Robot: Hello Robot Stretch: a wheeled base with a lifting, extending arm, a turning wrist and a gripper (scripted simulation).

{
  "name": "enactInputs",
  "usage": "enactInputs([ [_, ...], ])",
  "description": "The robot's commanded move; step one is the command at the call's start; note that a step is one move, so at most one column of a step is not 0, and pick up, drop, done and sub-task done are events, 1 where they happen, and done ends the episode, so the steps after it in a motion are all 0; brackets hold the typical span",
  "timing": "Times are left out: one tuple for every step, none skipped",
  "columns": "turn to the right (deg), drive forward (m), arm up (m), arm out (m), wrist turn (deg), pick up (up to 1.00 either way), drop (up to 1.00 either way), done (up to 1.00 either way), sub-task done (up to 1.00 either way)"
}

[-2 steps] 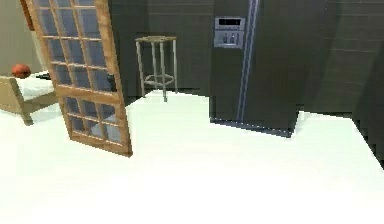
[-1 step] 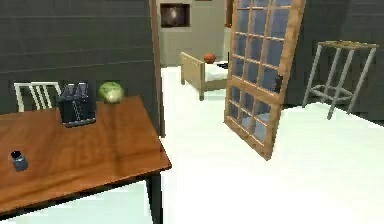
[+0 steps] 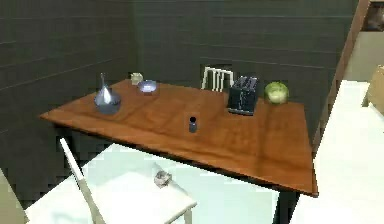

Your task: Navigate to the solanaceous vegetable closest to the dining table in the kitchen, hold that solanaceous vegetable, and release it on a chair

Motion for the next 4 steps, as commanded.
enactInputs([
  [-45.0, 0.00, 0.00, 0.00, 0.0, 0.00, 0.00, 0.00, 0.00],
  [-9.0, 0.00, 0.00, 0.00, 0.0, 0.00, 0.00, 0.00, 0.00],
  [0.0, 0.25, 0.00, 0.00, 0.0, 0.00, 0.00, 0.00, 0.00],
  [-45.0, 0.00, 0.00, 0.00, 0.0, 0.00, 0.00, 0.00, 0.00],
])
